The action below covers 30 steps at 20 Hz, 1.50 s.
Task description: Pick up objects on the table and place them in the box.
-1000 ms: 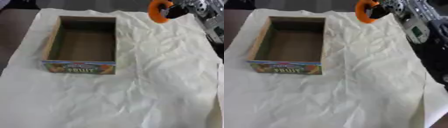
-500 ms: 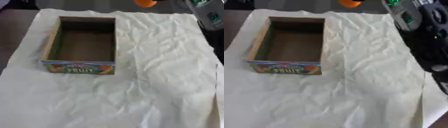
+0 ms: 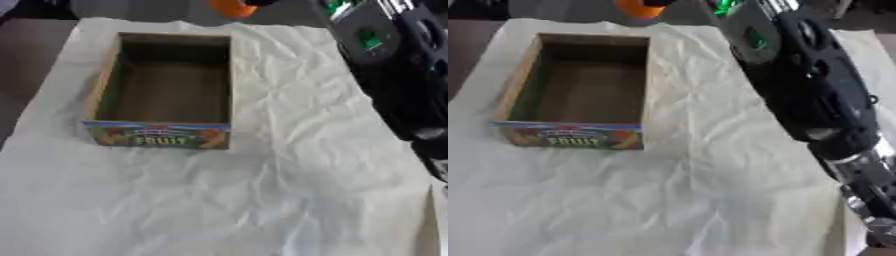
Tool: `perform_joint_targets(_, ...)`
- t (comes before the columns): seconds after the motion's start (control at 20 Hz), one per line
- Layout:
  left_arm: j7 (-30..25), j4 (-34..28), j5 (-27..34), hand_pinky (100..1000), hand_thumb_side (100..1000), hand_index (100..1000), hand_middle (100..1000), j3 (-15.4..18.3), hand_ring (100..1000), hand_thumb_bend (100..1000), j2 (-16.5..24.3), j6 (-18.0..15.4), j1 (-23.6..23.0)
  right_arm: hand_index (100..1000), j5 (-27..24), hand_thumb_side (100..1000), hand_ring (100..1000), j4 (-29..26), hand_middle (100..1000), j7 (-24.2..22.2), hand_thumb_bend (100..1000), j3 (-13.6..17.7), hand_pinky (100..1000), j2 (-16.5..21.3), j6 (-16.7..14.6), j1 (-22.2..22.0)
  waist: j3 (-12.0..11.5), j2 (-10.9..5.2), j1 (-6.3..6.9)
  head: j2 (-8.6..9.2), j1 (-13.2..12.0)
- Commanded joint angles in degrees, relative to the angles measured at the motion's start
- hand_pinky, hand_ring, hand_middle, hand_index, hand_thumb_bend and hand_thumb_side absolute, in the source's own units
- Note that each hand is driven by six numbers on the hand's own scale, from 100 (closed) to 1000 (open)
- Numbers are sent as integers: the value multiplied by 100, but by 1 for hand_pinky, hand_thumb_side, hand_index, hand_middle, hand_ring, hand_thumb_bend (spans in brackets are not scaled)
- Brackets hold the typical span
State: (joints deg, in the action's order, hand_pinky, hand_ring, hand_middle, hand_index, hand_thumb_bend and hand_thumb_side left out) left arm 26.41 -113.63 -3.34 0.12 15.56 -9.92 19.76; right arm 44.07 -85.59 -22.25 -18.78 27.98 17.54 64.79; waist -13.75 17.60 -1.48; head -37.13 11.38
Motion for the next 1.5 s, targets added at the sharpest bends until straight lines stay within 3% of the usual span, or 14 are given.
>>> perform_joint_targets(0.05, -29, -97, 18, 333, 709, 770, 818, -21, 667, 100, 39, -14, 89, 364, 120, 100, 745, 148, 404, 102, 100, -12, 759, -168, 30, 183, -31, -110, 18, 71, 58)
perform_joint_targets(0.35, -50, -97, 38, 332, 710, 769, 817, -34, 668, 100, 13, -18, 121, 362, 329, 100, 745, 758, 397, 500, 100, -75, 760, -523, 122, 175, -103, -62, 5, 92, 113)
perform_joint_targets(0.9, -63, -97, 62, 331, 714, 768, 818, -44, 669, 100, -51, -11, 172, 364, 228, 100, 746, 1581, 398, 713, 100, -209, 758, -937, -108, 41, -218, 20, -23, 145, 177)
perform_joint_targets(1.3, -74, -97, 73, 331, 713, 767, 818, -51, 669, 100, -78, -6, 193, 386, 874, 100, 746, 2203, 426, 732, 100, -335, 752, -1245, -224, -84, -278, 50, -35, 150, 198)
perform_joint_targets(1.5, -76, -97, 74, 331, 712, 767, 819, -50, 670, 100, -81, -2, 188, 445, 1190, 100, 762, 2427, 481, 724, 100, -307, 759, -1339, -254, -129, -283, 53, -37, 141, 195)
